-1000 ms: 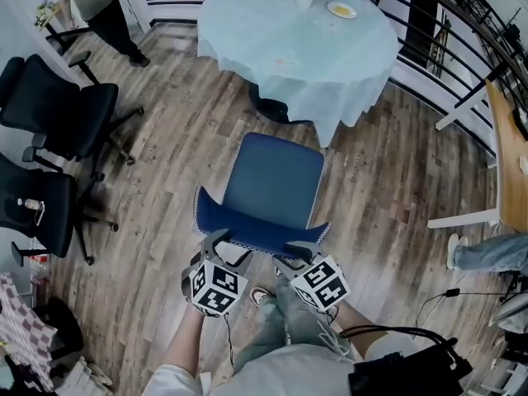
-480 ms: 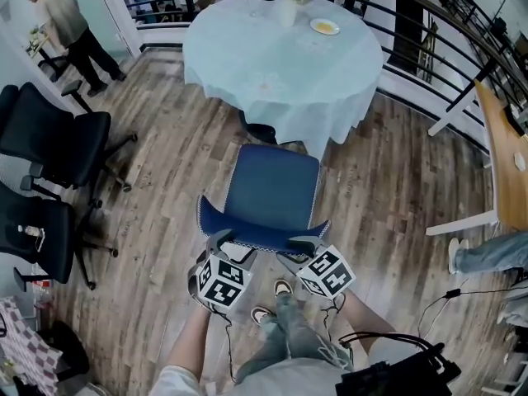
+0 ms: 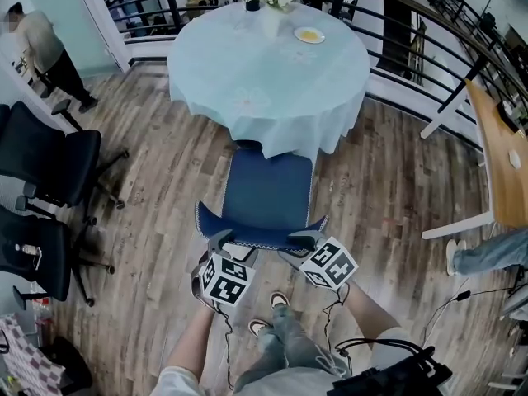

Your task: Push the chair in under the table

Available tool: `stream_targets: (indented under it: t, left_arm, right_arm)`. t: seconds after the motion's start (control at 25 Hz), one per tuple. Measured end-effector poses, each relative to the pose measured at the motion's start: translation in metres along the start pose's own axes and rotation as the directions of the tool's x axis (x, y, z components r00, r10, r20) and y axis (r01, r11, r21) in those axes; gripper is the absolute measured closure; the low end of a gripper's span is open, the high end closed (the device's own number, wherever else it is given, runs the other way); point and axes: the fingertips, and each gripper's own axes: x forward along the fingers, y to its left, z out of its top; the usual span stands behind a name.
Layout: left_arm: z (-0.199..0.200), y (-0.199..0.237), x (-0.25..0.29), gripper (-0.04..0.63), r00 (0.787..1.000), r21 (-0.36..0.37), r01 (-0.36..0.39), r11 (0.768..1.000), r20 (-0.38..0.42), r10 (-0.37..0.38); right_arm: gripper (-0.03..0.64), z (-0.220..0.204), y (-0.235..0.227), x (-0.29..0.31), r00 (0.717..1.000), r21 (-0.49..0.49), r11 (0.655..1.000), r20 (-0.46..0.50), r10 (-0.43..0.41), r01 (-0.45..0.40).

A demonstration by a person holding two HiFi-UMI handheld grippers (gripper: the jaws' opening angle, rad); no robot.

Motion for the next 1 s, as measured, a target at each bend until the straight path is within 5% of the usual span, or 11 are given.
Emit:
stream_targets:
  t: [1.0]
  left_arm:
    - [0.099, 0.01, 0.077, 0.311, 1.0, -0.049, 0.006, 0.999, -0.013, -0.007]
  right_arm:
    - [0.454, 0.027, -0.126, -0.027, 1.0, -0.051, 0.999, -0.027, -0.002, 0.0]
